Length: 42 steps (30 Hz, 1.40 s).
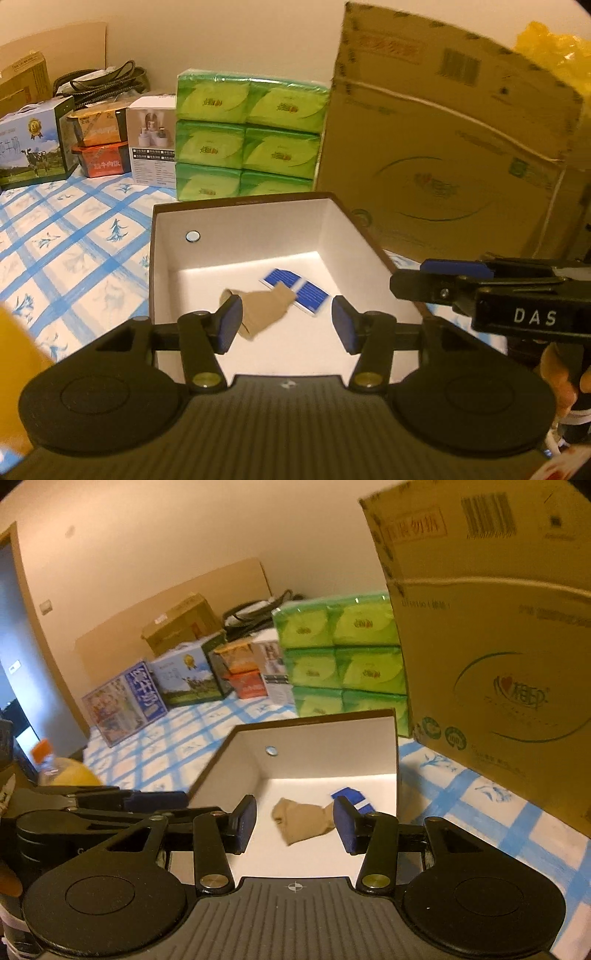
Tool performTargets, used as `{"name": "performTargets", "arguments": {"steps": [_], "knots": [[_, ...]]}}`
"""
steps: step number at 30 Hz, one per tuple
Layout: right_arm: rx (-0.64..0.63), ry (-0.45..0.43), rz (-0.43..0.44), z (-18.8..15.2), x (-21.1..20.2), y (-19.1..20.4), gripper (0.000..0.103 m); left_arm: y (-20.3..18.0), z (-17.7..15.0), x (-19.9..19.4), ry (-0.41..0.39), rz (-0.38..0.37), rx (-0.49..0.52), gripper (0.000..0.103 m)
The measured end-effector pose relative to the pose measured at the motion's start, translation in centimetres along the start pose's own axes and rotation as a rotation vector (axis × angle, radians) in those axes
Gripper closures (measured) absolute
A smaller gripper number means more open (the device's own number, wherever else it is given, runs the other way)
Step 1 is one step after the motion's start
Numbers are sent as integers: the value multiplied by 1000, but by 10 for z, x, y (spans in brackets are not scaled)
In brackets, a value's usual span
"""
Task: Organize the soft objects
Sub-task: 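Withdraw the left tool from the box back toward the pile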
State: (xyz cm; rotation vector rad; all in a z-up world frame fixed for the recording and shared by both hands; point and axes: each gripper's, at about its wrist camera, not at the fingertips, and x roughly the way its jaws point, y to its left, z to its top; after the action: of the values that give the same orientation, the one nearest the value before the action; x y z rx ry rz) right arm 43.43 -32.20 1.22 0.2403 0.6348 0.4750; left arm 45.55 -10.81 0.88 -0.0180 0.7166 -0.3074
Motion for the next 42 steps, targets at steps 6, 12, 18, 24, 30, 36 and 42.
{"name": "performTargets", "arguments": {"steps": [6, 12, 18, 24, 30, 36, 42], "knots": [[-18, -12, 20, -19, -46, 29, 56, -9, -21, -51, -25, -21, 6, 53], [25, -41, 26, -41, -90, 50, 56, -10, -47, -106, -53, -38, -1, 53], [28, -69, 16, -64, -124, 75, 56, -5, -77, -159, -72, -34, -12, 53], [59, -81, 26, -85, -147, 97, 56, 5, -104, -203, -92, -6, -32, 53], [77, -58, 34, -107, -156, 115, 56, 17, -132, -238, -103, 22, -75, 53], [65, -17, 43, -131, -156, 133, 56, 36, -160, -269, -115, 82, -127, 53], [43, 11, 50, -149, -151, 147, 56, 56, -184, -291, -111, 163, -153, 53]]}}
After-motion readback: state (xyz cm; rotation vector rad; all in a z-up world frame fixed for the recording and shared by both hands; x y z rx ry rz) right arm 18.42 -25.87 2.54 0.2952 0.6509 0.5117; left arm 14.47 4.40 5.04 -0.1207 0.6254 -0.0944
